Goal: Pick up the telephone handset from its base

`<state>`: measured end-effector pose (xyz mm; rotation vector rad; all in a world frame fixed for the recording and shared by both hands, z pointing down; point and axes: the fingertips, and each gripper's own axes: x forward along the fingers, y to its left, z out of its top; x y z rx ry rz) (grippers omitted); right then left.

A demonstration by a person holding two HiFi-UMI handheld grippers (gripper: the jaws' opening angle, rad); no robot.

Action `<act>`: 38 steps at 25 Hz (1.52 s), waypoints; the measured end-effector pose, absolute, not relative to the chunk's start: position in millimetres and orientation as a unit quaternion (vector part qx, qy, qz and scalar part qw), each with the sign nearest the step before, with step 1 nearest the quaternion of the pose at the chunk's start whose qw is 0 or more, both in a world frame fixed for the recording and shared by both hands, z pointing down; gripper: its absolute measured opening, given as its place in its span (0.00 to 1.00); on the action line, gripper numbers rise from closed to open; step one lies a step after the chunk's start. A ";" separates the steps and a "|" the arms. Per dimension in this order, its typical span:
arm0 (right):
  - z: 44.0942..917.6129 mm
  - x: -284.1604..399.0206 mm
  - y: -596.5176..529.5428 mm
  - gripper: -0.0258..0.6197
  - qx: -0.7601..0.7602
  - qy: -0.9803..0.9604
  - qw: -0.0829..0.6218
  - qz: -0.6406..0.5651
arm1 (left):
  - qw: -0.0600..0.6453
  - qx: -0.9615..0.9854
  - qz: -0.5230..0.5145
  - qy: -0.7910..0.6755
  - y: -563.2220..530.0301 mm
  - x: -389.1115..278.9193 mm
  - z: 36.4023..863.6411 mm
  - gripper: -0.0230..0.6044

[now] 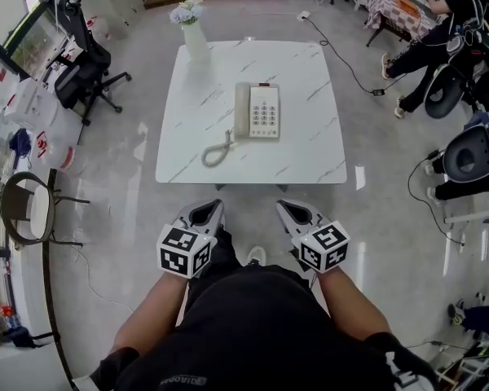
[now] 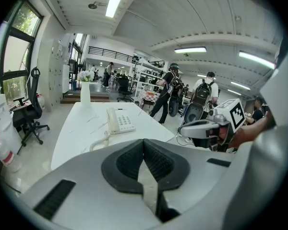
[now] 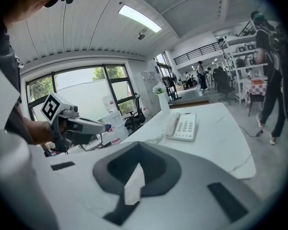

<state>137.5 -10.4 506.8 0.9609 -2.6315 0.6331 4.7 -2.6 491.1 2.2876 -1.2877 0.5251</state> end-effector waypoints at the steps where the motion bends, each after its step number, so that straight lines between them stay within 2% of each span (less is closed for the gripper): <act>1: 508.3 138.2 -11.6 0.04 0.334 -0.907 0.135 0.220 | 0.230 0.833 0.191 -0.466 -5.7 5.1 491.7 0.04; 12: 511.3 131.0 -39.7 0.04 0.348 -0.900 0.139 0.224 | 0.227 0.839 0.186 -0.459 -41.5 -3.1 491.5 0.04; 38: 485.7 52.7 -186.1 0.04 0.401 -0.880 0.147 0.206 | 0.207 0.869 0.182 -0.411 -202.3 -82.5 474.5 0.04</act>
